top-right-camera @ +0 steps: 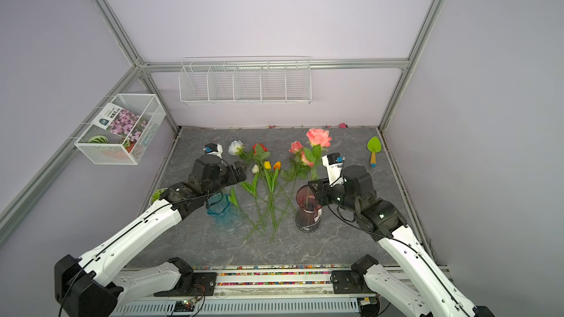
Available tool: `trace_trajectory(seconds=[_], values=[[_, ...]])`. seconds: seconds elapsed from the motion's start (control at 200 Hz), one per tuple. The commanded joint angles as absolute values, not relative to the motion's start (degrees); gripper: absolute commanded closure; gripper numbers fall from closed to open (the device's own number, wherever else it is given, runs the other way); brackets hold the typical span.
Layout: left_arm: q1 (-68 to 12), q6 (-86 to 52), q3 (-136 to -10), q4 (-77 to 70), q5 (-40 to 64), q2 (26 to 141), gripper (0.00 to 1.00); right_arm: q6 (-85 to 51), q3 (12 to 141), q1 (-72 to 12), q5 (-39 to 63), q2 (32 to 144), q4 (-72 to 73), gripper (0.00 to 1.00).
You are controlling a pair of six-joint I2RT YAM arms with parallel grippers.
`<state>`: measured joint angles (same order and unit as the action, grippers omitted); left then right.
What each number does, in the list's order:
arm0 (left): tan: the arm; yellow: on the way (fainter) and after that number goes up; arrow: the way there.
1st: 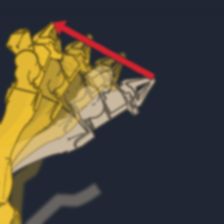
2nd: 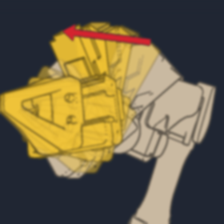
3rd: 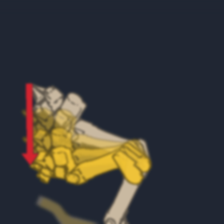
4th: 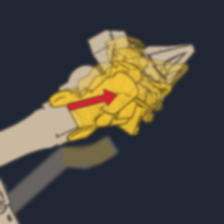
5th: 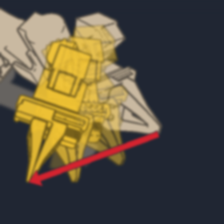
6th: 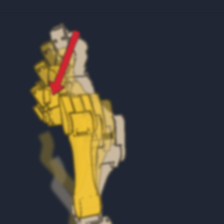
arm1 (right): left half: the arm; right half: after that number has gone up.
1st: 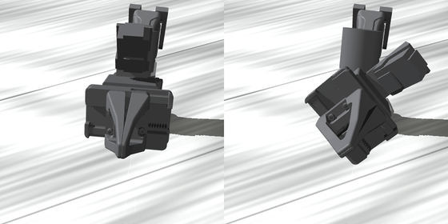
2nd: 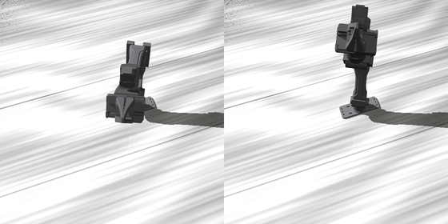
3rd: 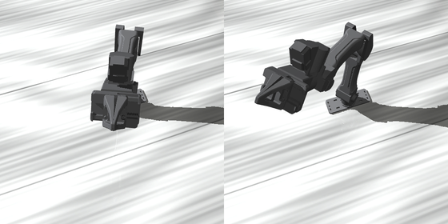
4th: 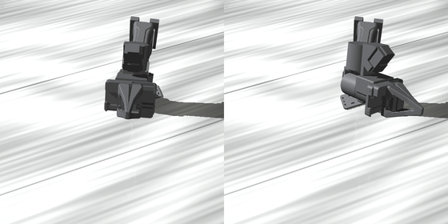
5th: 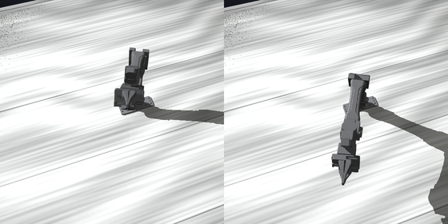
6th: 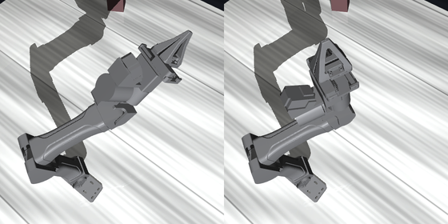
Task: Arrange the flowers in different vases according to their variety
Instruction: Insert the flower into the vase, then pick up the flower at the center of the board.
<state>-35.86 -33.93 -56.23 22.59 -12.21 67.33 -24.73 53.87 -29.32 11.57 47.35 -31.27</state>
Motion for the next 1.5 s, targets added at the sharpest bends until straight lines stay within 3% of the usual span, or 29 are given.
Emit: trace_trajectory(seconds=[0.0,0.24,0.435,0.685,0.885,0.97,1.17,1.365,1.494], values=[[-35.9,-33.3,-59.2,25.1,-13.0,70.2,0.00,-24.6,53.4,-29.7,9.9,46.1,-32.4,0.59],[-32.6,-35.0,-61.6,26.4,-11.0,74.3,0.00,-24.7,57.9,-29.7,4.3,47.2,-36.9,0.48],[-27.9,-40.4,-65.7,31.4,-12.9,76.2,0.11,-25.9,65.7,-27.9,1.8,51.6,-40.1,0.46],[-24.3,-52.4,-69.2,42.7,-22.3,77.9,0.24,-28.2,70.8,-17.3,11.7,55.7,-38.4,0.39],[-19.0,-56.7,-64.8,43.1,-14.8,80.6,0.32,-26.7,71.5,-13.9,15.6,58.8,-39.3,0.40],[-18.8,-56.6,-65.5,43.1,-12.5,84.0,0.37,-26.0,71.5,-13.4,15.6,60.2,-40.0,0.40],[-19.1,-57.4,-71.9,43.3,-0.3,93.8,0.36,-25.8,69.5,-12.3,15.7,60.5,-39.3,0.40],[-25.6,-59.1,-78.9,45.6,-1.1,102.4,0.38,-25.3,68.6,-10.1,17.3,60.8,-39.3,0.41],[-27.4,-60.1,-81.1,47.1,-0.5,107.3,0.43,-25.2,68.4,-9.3,18.5,61.1,-39.0,0.42]])
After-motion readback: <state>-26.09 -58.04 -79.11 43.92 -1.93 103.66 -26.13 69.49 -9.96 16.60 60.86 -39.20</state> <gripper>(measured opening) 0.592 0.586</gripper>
